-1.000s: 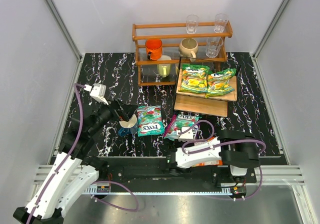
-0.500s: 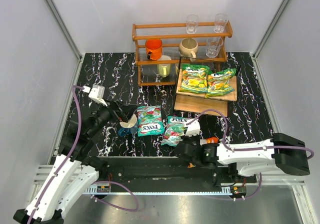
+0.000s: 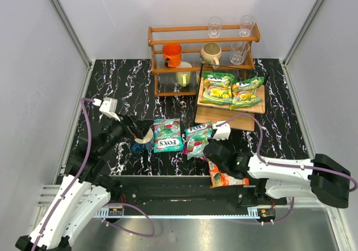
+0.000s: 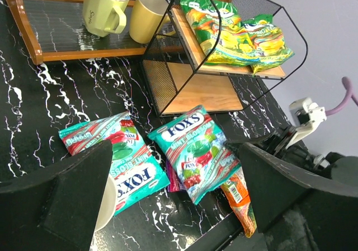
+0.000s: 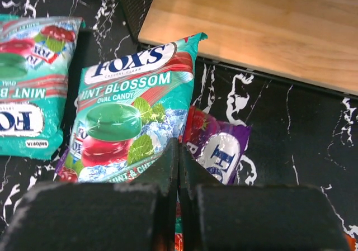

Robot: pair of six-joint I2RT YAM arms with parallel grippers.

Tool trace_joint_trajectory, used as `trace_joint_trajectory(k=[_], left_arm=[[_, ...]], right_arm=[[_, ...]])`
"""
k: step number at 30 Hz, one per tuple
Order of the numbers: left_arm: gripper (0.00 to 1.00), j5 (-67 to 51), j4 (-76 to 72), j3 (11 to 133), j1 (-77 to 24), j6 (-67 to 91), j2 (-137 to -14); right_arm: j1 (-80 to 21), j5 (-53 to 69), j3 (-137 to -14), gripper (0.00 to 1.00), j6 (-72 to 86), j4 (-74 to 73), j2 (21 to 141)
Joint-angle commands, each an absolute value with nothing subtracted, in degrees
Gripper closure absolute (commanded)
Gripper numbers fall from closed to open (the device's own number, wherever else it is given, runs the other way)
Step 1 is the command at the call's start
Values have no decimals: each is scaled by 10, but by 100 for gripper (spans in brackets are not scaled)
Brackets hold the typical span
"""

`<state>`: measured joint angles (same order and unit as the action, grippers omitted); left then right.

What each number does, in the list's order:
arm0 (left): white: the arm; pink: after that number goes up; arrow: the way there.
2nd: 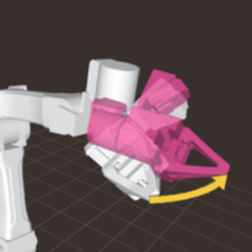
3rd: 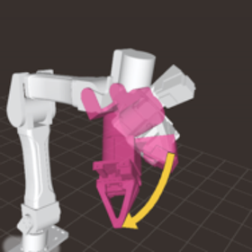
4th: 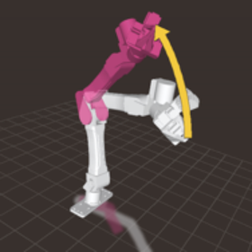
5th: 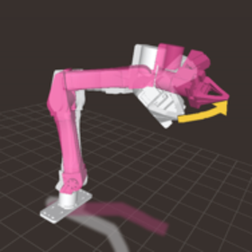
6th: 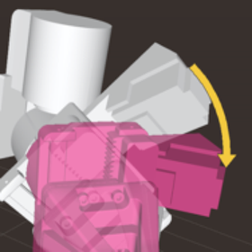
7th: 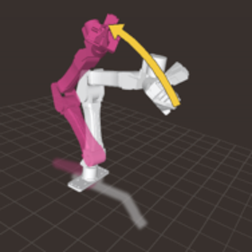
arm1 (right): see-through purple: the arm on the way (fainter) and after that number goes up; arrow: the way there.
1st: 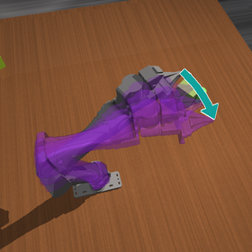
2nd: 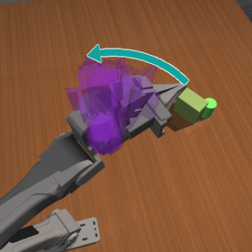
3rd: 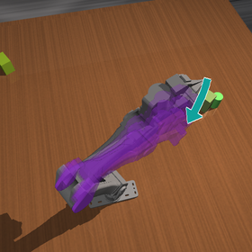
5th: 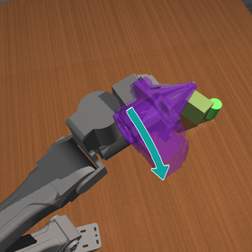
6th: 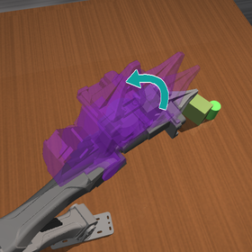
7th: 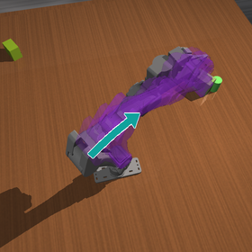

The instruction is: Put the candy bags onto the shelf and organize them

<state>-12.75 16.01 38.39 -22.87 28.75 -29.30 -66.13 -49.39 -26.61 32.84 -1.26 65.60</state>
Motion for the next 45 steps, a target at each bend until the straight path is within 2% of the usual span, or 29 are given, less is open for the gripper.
trace_joint_trajectory(k=[1,13,18,26,37,45], left_arm=[[1,-118,127,372,-230,284,-293],[1,-124,111,359,-230,284,-298],[1,-124,103,354,-230,283,-302],[1,-127,94,349,-230,283,-310],[1,-123,96,347,-230,275,-316],[1,-120,92,347,-230,269,-323]], right_arm=[[-643,-519,-276,100,341,-29,631],[-613,-608,-317,100,481,-158,666],[-608,-631,-318,100,502,-163,673],[-581,-681,-366,100,500,-152,773],[-514,-641,-334,100,419,-4,809],[-475,-602,-297,100,266,225,832]])
